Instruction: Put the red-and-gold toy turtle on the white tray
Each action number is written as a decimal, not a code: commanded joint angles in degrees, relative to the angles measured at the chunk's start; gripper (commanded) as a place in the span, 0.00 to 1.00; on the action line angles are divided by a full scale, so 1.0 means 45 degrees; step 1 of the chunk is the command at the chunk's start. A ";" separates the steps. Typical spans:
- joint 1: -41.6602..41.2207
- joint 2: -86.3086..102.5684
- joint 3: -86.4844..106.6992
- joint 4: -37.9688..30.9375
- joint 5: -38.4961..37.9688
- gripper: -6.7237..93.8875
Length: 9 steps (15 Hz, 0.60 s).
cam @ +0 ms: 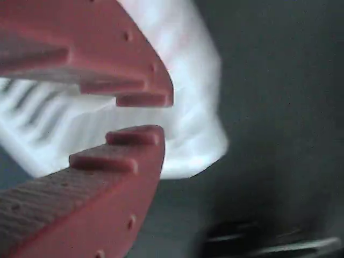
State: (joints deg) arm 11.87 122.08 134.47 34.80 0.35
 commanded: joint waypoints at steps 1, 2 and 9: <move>-0.0996 0.3594 0.3379 -0.0957 -0.0020 0.07; -0.1348 0.4766 0.4453 -0.0566 -0.0059 0.07; -0.3379 1.1895 0.6914 0.6797 -0.0254 0.07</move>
State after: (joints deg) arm -0.88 170.33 166.03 59.94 0.18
